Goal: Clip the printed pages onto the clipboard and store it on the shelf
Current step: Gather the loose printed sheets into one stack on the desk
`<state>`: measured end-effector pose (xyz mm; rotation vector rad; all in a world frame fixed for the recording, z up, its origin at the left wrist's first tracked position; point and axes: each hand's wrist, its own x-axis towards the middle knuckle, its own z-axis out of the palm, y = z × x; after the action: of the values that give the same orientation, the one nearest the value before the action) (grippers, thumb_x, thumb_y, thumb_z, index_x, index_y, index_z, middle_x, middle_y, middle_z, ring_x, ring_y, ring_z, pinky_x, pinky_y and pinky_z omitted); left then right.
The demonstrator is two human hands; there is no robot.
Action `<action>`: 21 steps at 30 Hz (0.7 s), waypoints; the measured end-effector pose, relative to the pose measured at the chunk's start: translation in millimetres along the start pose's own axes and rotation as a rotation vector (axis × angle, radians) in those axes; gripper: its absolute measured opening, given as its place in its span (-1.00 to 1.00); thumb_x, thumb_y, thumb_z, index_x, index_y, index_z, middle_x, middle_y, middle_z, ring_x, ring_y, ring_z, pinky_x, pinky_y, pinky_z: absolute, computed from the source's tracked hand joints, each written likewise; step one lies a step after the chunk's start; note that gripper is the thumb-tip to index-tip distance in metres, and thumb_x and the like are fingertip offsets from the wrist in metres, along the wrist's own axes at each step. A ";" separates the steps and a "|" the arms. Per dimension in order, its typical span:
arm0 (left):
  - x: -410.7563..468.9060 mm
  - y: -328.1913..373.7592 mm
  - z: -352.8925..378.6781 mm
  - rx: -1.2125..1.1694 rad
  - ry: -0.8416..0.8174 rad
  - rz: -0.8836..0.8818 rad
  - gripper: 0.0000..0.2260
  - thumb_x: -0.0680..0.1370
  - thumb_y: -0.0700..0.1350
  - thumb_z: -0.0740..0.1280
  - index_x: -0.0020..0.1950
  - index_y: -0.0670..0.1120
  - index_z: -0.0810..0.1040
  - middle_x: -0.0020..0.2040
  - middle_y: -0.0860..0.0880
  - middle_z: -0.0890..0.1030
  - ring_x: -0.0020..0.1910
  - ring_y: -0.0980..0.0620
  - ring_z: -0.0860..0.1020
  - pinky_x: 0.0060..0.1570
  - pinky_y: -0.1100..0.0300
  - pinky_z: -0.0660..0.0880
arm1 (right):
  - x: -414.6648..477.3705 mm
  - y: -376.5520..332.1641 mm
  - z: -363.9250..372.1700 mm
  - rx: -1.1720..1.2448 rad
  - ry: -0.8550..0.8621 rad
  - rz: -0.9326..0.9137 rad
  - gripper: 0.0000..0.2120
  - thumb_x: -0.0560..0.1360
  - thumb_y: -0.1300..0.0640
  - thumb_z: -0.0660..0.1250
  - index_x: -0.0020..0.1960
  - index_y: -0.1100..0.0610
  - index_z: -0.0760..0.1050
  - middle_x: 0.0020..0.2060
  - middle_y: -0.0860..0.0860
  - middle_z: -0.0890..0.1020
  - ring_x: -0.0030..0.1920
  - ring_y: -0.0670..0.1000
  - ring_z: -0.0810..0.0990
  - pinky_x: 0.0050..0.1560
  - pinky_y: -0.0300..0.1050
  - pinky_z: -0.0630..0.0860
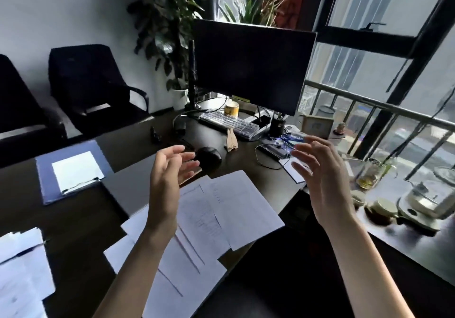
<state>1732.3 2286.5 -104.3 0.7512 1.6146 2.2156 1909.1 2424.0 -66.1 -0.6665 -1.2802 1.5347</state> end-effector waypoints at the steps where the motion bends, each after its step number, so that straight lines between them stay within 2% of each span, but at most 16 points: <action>1: 8.7 -10.4 -3.4 0.014 0.023 -0.021 -0.83 0.47 -0.06 0.12 -0.04 0.05 0.48 -0.08 0.00 0.63 -0.13 0.12 0.64 -0.19 0.34 0.52 | 14.6 10.4 3.6 -0.010 -0.007 0.025 -0.82 0.54 0.20 0.15 -0.09 0.04 0.53 -0.24 -0.05 0.63 -0.17 -0.10 0.62 -0.04 -0.16 0.47; 4: 25.9 -41.9 -16.3 0.048 0.107 -0.115 -0.81 0.44 0.02 0.14 -0.04 0.08 0.49 -0.04 0.00 0.63 -0.06 0.07 0.63 -0.13 0.27 0.50 | 53.0 45.5 9.1 -0.046 -0.041 0.110 -0.81 0.54 0.20 0.15 -0.12 0.04 0.52 -0.32 -0.12 0.66 -0.24 -0.16 0.63 -0.06 -0.17 0.47; 7: 43.7 -76.9 -29.5 0.098 0.215 -0.190 -0.82 0.43 0.05 0.16 -0.04 0.09 0.49 -0.03 0.00 0.62 -0.03 0.03 0.62 -0.07 0.19 0.48 | 96.1 92.9 13.3 -0.105 -0.092 0.205 -0.78 0.53 0.20 0.15 -0.15 0.01 0.54 -0.27 -0.08 0.64 -0.21 -0.12 0.61 -0.10 -0.18 0.46; 10: 55.4 -110.4 -40.0 0.143 0.361 -0.253 -0.87 0.54 -0.08 0.15 -0.06 0.08 0.48 -0.07 0.01 0.61 -0.06 0.01 0.61 -0.07 0.18 0.47 | 134.5 146.1 14.9 -0.207 -0.159 0.326 -0.79 0.53 0.18 0.15 -0.14 -0.01 0.53 -0.21 -0.03 0.61 -0.13 -0.06 0.57 -0.12 -0.17 0.43; 12: 55.6 -133.1 -48.6 0.204 0.472 -0.322 -0.82 0.58 -0.16 0.12 -0.07 0.06 0.48 -0.06 -0.01 0.59 -0.05 0.00 0.58 -0.05 0.16 0.46 | 156.8 184.6 11.9 -0.285 -0.223 0.418 -0.81 0.54 0.17 0.16 -0.11 0.00 0.52 -0.14 0.00 0.59 -0.08 -0.04 0.55 -0.08 -0.14 0.41; 16: 36.1 -176.0 -78.6 0.352 0.708 -0.546 -0.89 0.56 -0.11 0.19 -0.02 0.00 0.50 0.03 0.00 0.49 0.04 -0.01 0.48 -0.05 0.16 0.39 | 193.1 259.9 -5.0 -0.494 -0.379 0.622 -0.89 0.55 0.15 0.18 0.01 0.07 0.47 0.03 0.07 0.53 0.09 0.06 0.49 0.09 -0.03 0.37; 19: 12.5 -195.0 -108.3 0.502 0.898 -0.717 -0.82 0.54 -0.15 0.24 0.11 -0.11 0.52 0.07 -0.08 0.44 0.00 -0.02 0.45 -0.05 0.14 0.38 | 211.9 301.4 -25.8 -0.696 -0.432 0.724 -0.76 0.52 0.18 0.24 0.18 0.14 0.41 0.13 0.09 0.46 0.20 0.13 0.41 0.21 0.06 0.31; 21: -6.5 -204.9 -126.4 0.582 0.986 -0.845 -0.77 0.54 -0.18 0.24 0.18 -0.17 0.51 0.09 -0.11 0.43 0.03 -0.08 0.45 0.00 0.05 0.38 | 219.7 319.7 -42.5 -0.830 -0.424 0.755 -0.63 0.46 0.17 0.31 0.24 0.18 0.40 0.16 0.15 0.45 0.22 0.16 0.39 0.16 0.07 0.33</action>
<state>1652.4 2250.0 -328.6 -0.9793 2.3819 1.4716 1759.7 2657.3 -340.9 -1.5414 -2.1907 1.7508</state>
